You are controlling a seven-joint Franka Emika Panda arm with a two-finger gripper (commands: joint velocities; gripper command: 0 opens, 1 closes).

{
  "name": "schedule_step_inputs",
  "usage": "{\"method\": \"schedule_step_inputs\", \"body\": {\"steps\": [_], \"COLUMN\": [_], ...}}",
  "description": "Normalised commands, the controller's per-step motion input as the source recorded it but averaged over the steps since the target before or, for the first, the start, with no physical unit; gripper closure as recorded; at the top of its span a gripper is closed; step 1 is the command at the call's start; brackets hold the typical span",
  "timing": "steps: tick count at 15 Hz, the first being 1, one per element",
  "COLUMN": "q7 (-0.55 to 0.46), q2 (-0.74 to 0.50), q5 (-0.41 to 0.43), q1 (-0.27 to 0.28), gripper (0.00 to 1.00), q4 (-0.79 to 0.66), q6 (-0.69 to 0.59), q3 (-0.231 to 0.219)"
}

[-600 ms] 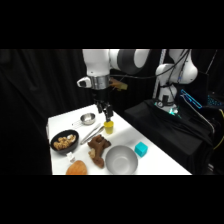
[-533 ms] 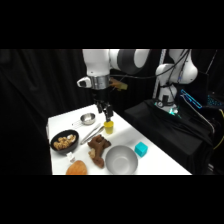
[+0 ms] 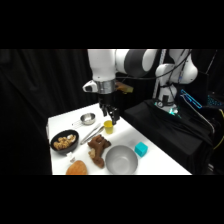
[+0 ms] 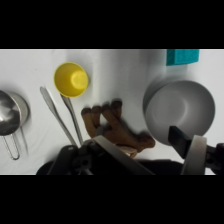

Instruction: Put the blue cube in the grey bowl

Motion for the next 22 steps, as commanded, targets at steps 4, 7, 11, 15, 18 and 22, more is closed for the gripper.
{"method": "schedule_step_inputs", "body": {"steps": [4, 7, 11, 15, 18, 22], "q7": [0.12, 0.16, 0.19, 0.23, 0.23, 0.27], "q2": [-0.33, -0.33, -0.26, -0.15, 0.00, 0.13], "q5": [0.111, 0.083, 0.046, 0.000, -0.071, -0.158], "q1": [0.084, 0.078, 0.078, 0.079, 0.054, 0.058], "gripper": [0.00, 0.00, 0.00, 0.00, 0.00, 0.00], "q4": [-0.39, -0.44, -0.42, -0.34, -0.24, -0.14], "q6": [0.22, 0.30, 0.36, 0.40, 0.41, 0.38], "q3": [0.076, 0.071, 0.074, 0.082, 0.054, 0.033]}}
